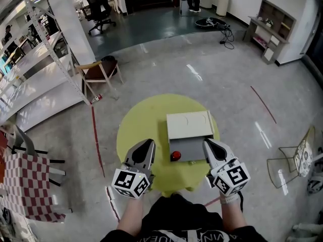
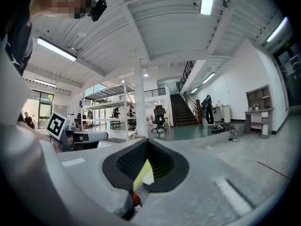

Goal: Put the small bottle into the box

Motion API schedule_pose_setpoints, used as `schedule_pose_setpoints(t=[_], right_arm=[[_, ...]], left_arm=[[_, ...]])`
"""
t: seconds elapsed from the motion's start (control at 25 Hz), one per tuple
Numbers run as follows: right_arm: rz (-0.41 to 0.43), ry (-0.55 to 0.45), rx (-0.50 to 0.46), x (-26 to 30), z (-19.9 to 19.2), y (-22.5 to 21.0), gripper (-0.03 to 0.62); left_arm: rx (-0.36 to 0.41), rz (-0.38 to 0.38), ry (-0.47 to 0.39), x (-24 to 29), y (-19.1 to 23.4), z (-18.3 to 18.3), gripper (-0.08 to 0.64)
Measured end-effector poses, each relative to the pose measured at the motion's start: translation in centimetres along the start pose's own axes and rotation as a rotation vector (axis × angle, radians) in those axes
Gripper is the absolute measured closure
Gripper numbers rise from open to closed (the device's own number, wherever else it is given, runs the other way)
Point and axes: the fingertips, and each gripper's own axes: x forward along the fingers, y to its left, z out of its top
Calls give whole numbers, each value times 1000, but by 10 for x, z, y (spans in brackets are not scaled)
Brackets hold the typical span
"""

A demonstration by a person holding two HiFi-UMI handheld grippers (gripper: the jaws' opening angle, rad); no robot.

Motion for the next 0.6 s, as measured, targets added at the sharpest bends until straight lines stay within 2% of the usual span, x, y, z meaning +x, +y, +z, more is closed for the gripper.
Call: schedule_pose_setpoints(t=[0.36,0.6], right_arm=[[10,6,15,3,-4,2,586],[14,1,7,4,-3,5,586]], left_arm=[[-4,9,2,-3,2,-1,535],[-49,31,-30,-9,12,5,536]])
